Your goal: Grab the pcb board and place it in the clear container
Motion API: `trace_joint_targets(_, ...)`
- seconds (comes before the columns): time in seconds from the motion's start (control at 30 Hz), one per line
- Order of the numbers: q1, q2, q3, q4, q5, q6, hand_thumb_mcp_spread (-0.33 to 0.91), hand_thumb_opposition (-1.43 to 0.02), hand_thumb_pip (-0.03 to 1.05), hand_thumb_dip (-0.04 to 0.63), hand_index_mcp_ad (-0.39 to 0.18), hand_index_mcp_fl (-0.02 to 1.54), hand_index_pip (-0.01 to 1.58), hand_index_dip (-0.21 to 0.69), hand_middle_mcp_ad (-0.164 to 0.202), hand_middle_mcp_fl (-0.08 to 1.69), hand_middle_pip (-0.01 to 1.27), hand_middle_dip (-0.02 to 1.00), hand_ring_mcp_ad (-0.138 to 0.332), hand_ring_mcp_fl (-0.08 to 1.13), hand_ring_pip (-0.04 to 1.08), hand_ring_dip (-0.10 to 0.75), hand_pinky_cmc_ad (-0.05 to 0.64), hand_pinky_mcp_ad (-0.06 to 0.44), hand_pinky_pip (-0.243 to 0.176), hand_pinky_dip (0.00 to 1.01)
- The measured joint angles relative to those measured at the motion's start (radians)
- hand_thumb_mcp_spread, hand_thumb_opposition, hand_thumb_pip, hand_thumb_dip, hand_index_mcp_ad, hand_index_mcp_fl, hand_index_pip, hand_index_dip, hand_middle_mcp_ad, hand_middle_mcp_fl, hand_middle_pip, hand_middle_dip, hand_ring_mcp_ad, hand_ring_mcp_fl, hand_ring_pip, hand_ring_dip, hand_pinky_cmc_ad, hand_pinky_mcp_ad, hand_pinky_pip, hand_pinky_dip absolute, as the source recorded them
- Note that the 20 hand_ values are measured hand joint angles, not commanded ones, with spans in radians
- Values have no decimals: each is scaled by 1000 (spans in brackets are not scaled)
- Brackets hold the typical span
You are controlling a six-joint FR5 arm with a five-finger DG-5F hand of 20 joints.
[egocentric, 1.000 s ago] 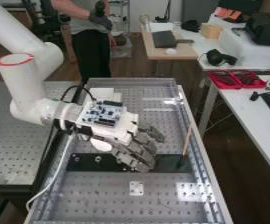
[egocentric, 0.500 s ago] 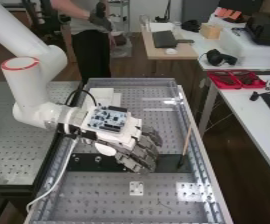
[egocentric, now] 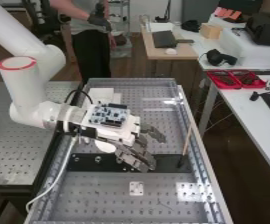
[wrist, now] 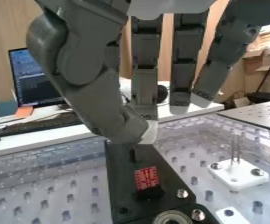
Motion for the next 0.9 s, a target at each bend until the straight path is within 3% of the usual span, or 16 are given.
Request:
trace_joint_targets(0.27,-4,-4,-5,12,-53,-75,614,-1021,777,401,-127,89,628,33,24,712,890,768,138,463,229,499,443,288,119,733)
trace_joint_targets(0.43,-6,-5,-5,22,-79,-116,578,-1007,791,396,-127,96,593,37,24,623,707,770,134,433,209,499,459,278,99,719)
trace_joint_targets(0.63,-11,-5,-11,34,-90,-129,531,-960,810,394,-143,87,564,33,24,578,597,766,134,408,194,506,459,272,79,717)
trace_joint_targets(0.9,-12,-14,-15,45,-101,-146,524,-944,810,401,-152,70,564,33,21,553,574,752,138,396,192,506,459,262,65,710)
